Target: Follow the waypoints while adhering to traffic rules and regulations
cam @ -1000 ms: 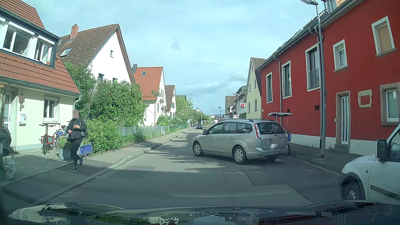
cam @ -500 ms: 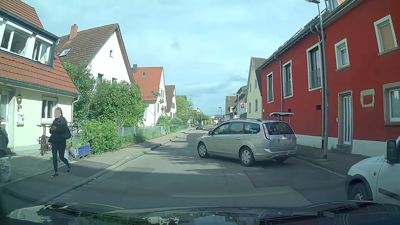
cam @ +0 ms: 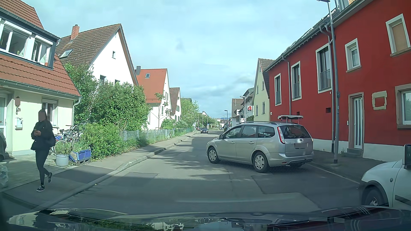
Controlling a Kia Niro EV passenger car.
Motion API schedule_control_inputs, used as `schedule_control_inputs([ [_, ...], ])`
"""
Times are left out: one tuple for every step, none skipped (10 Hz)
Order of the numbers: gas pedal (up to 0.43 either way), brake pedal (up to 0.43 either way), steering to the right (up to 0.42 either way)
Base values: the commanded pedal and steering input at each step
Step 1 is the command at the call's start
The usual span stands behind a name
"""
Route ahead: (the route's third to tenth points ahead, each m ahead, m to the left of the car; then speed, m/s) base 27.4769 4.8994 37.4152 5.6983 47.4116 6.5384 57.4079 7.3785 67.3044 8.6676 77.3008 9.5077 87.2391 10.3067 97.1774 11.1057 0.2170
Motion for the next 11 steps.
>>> schedule_control_inputs([
  [0.0,0.055,-0.012],
  [0.0,0.049,-0.012],
  [0.0,0.055,-0.012],
  [0.0,0.055,-0.012],
  [0.0,0.055,-0.012],
  [0.0,0.055,-0.012],
  [0.0,0.061,-0.012],
  [0.0,0.055,-0.012],
  [0.0,0.055,-0.012],
  [0.0,0.061,-0.012],
  [0.0,0.061,-0.012],
])
